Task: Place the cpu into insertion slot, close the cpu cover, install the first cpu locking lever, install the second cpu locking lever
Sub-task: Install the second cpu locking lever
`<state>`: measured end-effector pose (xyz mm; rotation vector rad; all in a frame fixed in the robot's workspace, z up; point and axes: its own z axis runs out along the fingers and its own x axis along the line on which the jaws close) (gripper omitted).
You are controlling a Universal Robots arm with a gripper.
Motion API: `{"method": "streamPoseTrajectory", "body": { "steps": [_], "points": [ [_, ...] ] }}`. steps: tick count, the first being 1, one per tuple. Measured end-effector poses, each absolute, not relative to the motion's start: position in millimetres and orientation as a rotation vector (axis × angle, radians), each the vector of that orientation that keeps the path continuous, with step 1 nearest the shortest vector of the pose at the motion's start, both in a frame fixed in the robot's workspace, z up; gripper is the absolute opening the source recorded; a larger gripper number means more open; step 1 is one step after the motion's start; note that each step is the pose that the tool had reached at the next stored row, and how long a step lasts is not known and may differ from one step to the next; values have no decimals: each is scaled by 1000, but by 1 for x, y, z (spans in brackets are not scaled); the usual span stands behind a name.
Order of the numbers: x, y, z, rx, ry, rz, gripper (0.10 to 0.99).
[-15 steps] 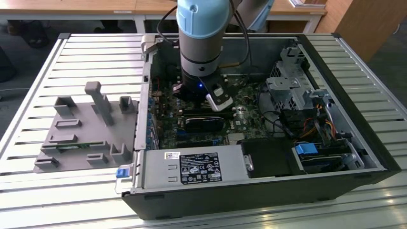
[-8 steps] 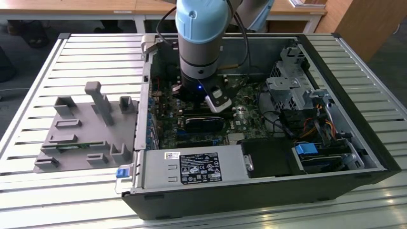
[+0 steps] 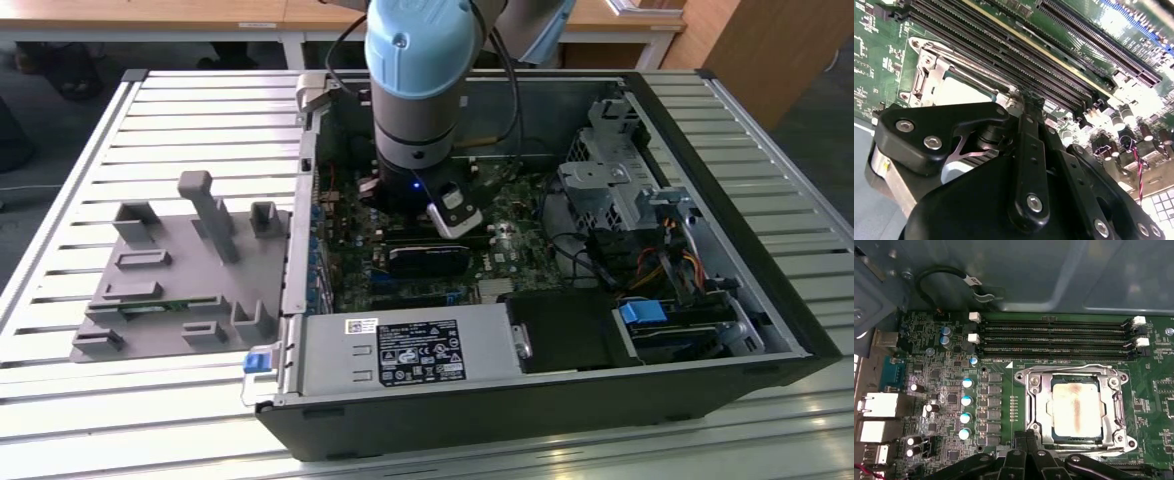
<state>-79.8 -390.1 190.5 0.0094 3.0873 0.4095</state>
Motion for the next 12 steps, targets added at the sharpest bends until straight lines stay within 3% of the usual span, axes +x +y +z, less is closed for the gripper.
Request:
{"method": "streamPoseTrajectory", "body": {
  "steps": [12],
  "points": [
    [-80, -390, 207, 10, 3086, 416, 106]
  ]
}}
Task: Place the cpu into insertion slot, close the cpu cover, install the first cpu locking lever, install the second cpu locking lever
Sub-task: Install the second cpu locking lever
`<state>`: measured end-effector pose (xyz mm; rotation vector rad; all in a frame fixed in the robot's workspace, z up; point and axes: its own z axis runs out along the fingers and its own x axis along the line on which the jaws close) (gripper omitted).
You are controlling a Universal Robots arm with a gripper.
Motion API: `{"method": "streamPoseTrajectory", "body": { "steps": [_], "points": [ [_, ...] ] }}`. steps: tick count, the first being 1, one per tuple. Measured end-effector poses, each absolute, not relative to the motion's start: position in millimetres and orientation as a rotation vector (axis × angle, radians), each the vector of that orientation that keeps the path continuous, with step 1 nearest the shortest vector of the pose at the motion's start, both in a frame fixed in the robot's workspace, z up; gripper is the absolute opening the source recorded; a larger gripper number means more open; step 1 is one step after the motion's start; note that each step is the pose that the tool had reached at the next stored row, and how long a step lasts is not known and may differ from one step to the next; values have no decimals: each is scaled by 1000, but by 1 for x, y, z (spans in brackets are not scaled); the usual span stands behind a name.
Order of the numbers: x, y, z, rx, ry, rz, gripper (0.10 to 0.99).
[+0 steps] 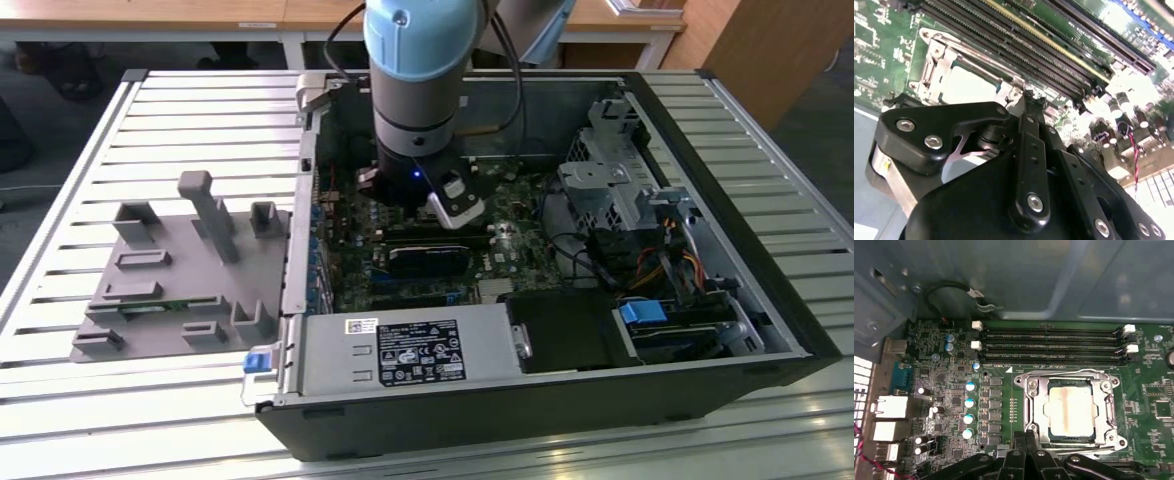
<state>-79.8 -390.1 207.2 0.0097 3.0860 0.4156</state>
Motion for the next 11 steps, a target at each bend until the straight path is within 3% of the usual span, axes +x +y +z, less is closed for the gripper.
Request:
{"method": "streamPoseTrajectory", "body": {
  "steps": [11],
  "points": [
    [-80, -390, 220, 10, 3085, 421, 106]
  ]
}}
